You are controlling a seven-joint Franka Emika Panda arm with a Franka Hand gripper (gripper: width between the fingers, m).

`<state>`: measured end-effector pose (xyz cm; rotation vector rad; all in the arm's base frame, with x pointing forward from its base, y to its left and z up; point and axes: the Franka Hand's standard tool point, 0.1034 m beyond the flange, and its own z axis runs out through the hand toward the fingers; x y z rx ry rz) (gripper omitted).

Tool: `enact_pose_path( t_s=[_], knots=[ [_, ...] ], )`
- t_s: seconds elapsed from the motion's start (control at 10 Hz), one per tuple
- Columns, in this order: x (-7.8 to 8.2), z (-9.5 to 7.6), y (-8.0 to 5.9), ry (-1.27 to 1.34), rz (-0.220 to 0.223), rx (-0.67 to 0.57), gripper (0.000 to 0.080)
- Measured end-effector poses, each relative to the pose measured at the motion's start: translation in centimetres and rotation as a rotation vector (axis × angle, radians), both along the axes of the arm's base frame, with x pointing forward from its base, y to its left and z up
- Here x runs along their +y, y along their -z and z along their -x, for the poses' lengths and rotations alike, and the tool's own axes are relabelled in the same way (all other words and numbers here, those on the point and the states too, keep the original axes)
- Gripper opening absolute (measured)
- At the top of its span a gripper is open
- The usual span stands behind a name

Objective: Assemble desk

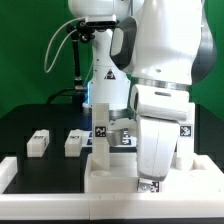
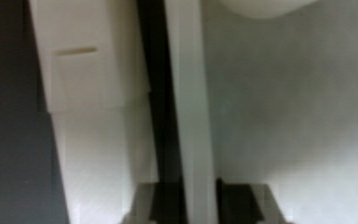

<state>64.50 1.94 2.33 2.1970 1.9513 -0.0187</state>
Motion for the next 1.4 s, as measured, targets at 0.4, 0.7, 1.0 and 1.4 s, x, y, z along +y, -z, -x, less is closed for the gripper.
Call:
enact_pose_path(
  t_s=[0.4,0.7,1.0,1.4],
  knots=[
    [-0.1,0.0,-0.7,0.038,0.008,0.032,0.0070],
    [-0.7,-0.4,-1.6,0.056,0.010,0.019,0.0070],
    [-0.6,-0.5,-0.7,0.069,0.011,0.019,0.0070],
    [-0.7,-0.7,-0.6,0.052,0.023,0.018,0.0071]
  ],
)
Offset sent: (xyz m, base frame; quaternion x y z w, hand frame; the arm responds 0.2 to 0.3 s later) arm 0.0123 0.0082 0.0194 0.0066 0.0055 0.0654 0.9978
